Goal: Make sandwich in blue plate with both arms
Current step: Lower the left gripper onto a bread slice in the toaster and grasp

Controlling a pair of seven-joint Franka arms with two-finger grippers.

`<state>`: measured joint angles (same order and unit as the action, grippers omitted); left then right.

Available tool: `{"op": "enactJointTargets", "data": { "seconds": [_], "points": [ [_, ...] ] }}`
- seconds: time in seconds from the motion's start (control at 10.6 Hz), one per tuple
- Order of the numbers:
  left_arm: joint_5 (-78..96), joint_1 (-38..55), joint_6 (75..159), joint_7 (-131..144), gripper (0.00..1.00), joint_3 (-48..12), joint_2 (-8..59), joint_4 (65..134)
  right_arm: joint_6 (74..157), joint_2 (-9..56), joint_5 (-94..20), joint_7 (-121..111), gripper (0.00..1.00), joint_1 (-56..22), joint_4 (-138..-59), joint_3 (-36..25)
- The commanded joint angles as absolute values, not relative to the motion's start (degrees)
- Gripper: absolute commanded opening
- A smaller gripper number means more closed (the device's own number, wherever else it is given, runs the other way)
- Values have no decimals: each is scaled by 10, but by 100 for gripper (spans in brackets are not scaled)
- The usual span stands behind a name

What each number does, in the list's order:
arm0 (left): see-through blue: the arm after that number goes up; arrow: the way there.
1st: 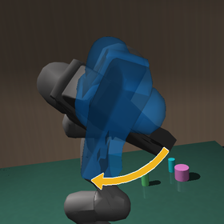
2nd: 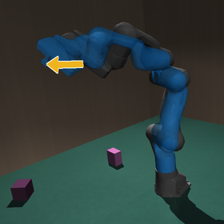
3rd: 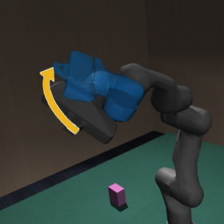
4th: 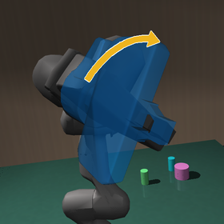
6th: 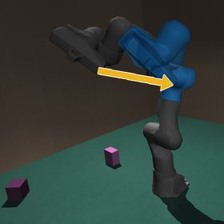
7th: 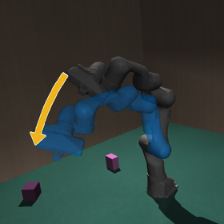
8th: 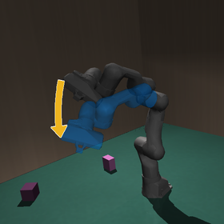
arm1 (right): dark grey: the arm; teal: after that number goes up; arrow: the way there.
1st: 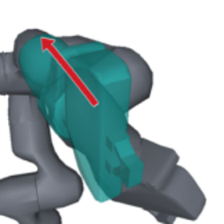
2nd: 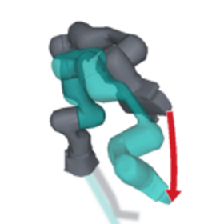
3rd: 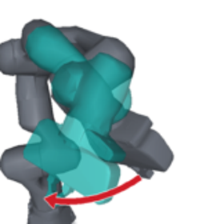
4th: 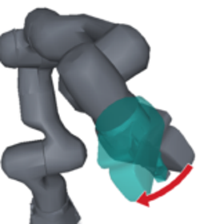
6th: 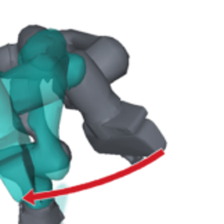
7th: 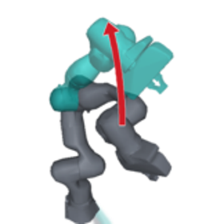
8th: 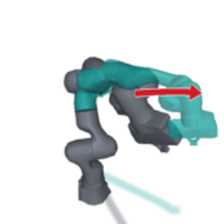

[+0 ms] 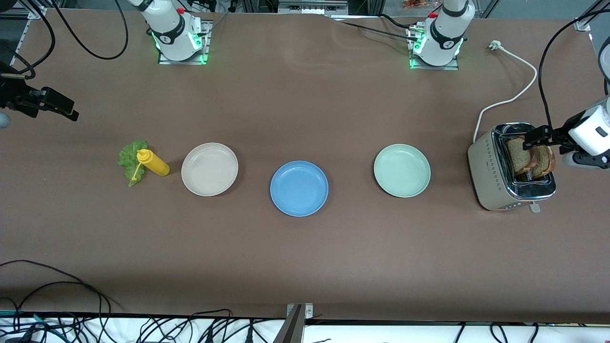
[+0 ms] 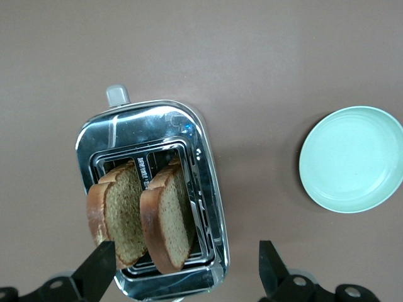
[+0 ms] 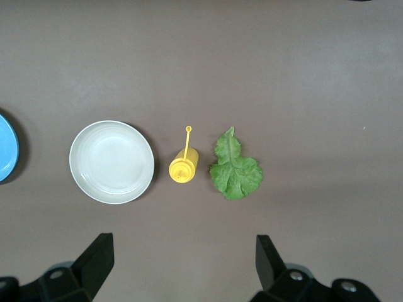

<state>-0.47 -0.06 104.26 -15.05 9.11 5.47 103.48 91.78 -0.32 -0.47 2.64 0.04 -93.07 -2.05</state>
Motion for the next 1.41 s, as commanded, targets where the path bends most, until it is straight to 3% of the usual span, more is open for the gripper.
{"op": "enactJointTargets", "data": {
  "seconds": [0.0,0.85,0.94,1.03,1.32],
  "points": [
    [-11,-3,1085,-167,99,99,60,1073,916,-1,-10,25,100,4,-922,-19],
    [-11,-10,1098,-173,90,115,105,1100,916,-1,-10,25,100,4,-922,-19],
    [-11,-10,1097,-173,85,115,105,1104,916,-1,-10,25,100,3,-922,-19],
    [-13,-10,1090,-174,72,115,105,1103,916,-2,-10,25,100,4,-922,-19],
    [-17,-10,1068,-174,11,116,101,1098,916,-1,-10,25,100,4,-922,-19]
  ]
}}
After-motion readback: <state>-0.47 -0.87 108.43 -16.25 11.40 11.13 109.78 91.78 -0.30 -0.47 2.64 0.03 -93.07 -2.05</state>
